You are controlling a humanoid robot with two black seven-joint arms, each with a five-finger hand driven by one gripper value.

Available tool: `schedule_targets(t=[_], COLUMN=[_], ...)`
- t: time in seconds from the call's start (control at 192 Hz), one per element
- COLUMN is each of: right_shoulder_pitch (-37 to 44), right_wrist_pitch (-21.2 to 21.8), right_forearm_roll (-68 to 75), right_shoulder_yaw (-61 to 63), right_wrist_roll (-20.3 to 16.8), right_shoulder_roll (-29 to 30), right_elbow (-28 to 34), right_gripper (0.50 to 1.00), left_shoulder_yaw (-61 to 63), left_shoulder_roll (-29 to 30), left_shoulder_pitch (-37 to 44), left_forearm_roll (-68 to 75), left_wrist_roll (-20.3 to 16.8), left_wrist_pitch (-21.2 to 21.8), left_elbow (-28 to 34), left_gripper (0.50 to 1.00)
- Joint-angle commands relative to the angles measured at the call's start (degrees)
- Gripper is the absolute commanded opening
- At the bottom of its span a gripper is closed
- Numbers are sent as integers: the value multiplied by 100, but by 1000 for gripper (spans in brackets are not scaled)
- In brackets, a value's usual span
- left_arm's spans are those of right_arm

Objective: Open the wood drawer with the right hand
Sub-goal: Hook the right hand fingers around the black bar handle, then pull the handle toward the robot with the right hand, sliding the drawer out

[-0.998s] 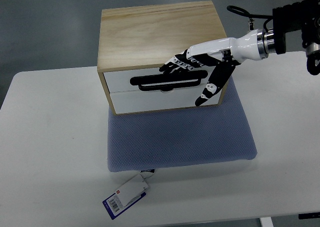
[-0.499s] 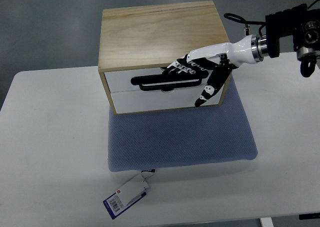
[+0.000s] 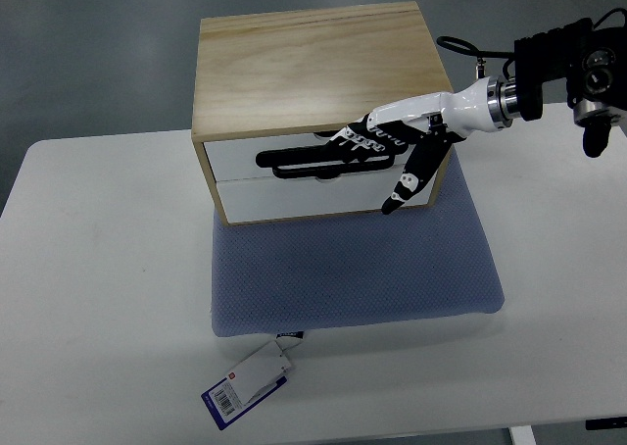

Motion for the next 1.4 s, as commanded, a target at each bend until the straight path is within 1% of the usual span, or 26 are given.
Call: schedule_targets(t=[0.0,0.187,0.91,1.107,1.305,1.393], right_shoulder_pitch=[-8,-16,-87,-78,-87,-78], right_wrist_pitch=[0,0,0,0,0,0], right_forearm_roll=[-5,-14,3,12,12,12], right_shoulder_yaw=[-18,-53,-159,-167,-176,-247], right_wrist_roll=[3,3,3,3,3,3], right_shoulder_roll=[37,72,72,63,54,-16], right_elbow=[-49,-155,-120,65,118,293], right_gripper=[940,940,940,940,940,940], left_shoulder_yaw=[0,0,0,0,0,0], left_shoulder_roll=[0,0,0,0,0,0], left_shoulder_pitch=[0,0,0,0,0,0], left_forearm_roll=[-3,5,6,-3,6,-3], left_wrist_roll=[-1,-1,-1,-1,-1,-1], left_wrist_pitch=[0,0,0,0,0,0], left_elbow=[0,0,0,0,0,0], left_gripper=[1000,1000,1000,1000,1000,1000])
